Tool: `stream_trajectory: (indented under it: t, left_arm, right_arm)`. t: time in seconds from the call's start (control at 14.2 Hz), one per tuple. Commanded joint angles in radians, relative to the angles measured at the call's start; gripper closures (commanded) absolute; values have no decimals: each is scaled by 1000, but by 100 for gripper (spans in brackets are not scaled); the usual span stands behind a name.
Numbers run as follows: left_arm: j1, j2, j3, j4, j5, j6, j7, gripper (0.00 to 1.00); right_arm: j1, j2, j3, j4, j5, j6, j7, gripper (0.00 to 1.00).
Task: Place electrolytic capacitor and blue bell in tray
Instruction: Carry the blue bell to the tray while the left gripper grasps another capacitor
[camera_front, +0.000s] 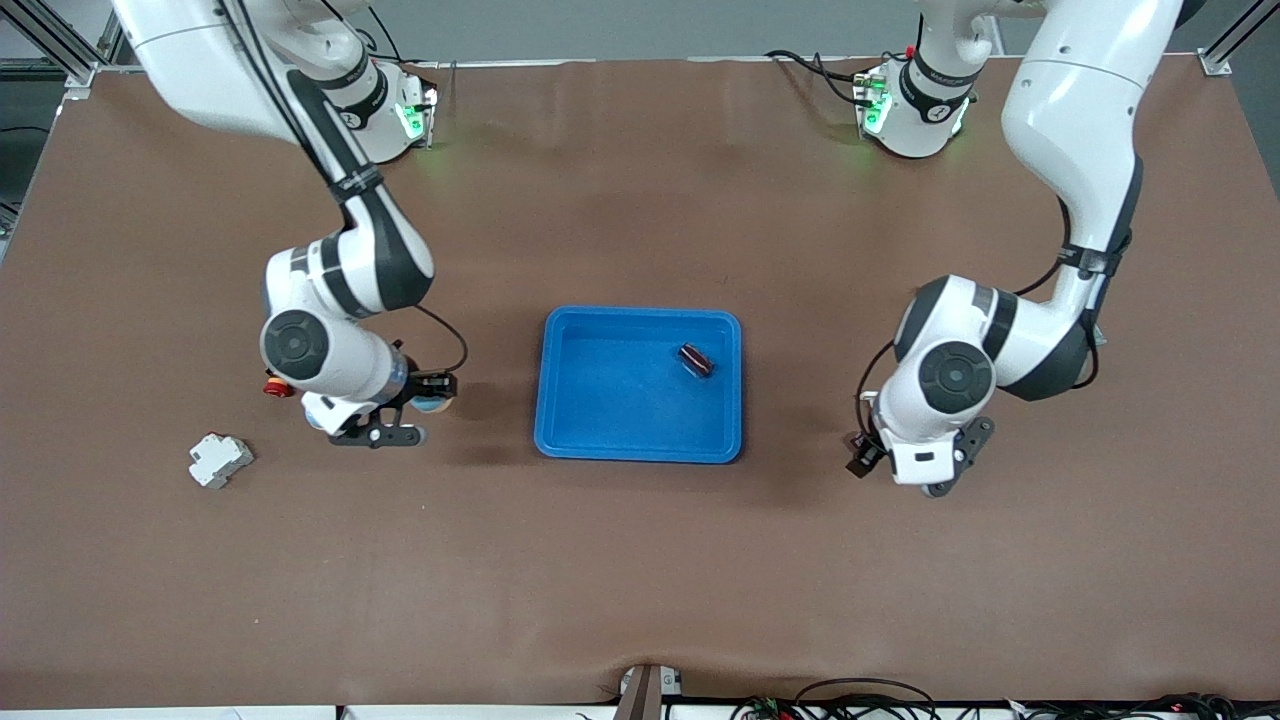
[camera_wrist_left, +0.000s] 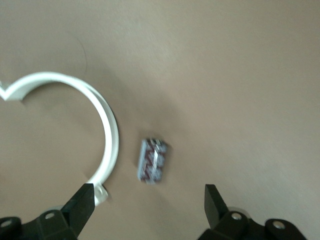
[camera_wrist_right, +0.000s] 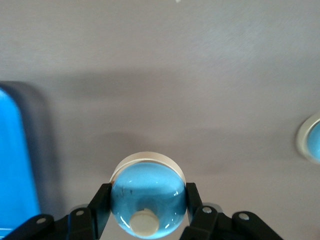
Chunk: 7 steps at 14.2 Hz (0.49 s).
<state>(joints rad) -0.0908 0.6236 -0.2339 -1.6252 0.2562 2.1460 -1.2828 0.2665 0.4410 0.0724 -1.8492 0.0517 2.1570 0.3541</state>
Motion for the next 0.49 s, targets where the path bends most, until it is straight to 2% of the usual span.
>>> stream_trajectory:
  t: [0.0,0.14,0.42]
  left_arm:
    - [38,27,-7,-7,29,23,46,11]
    - [59,48,-8,-8,29,28,80,16]
    - [34,73,-10,-1,29,52,111,25]
  right_arm:
    - [69,-38,-6,-21,-3,-17,147,87]
    - [141,-38,-8,-15,-3,-9,267,87]
    - [230,-25,-8,17,-3,1,419,87]
